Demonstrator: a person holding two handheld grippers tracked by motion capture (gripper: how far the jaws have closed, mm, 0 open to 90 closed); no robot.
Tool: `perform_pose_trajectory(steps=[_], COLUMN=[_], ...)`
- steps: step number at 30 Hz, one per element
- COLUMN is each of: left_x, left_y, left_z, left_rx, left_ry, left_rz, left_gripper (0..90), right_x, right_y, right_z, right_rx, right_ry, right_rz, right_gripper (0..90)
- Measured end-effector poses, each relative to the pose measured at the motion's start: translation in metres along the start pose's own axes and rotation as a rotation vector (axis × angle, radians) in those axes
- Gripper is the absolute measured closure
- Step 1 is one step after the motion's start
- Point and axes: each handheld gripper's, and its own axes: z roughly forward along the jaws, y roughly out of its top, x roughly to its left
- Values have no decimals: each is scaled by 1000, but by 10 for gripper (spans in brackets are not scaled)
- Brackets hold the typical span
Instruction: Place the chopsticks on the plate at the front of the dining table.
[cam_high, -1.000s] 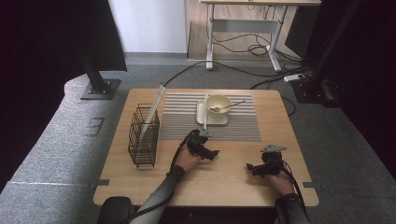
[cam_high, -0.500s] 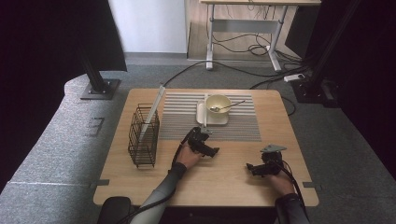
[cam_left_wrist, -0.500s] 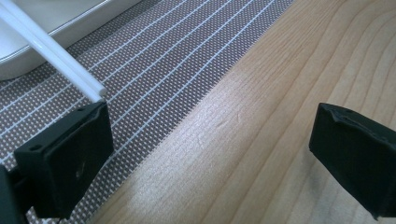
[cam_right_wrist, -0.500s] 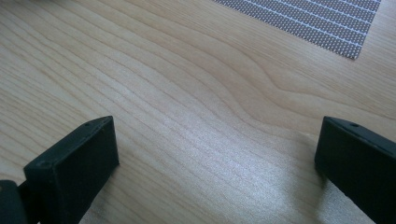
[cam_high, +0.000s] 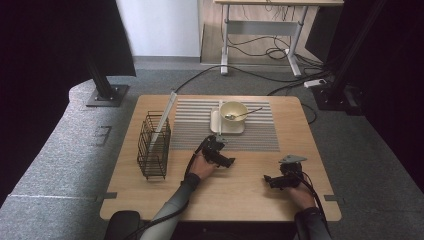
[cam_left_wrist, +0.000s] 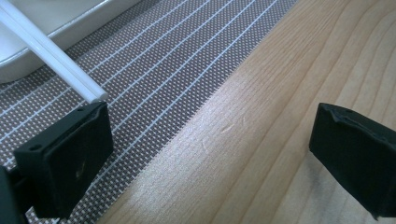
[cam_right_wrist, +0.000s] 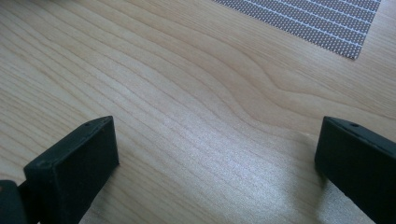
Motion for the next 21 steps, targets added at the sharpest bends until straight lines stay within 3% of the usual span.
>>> perform_pose_trajectory(steps=[4, 10, 21], left_x=[1, 4, 3], left_y=[-3, 1, 4], left_z=[-4, -1, 4], left_rx=[-33, -38, -11], left_ry=[20, 32, 34], left_rz=[-25, -44, -21], left_gripper=[0, 0, 0], right_x=[0, 0, 0], right_y=[0, 0, 0], right_z=[0, 0, 0], right_rx=[0, 0, 0], right_ry=[0, 0, 0], right_rz=[1, 0, 0], right_gripper=[0, 0, 0])
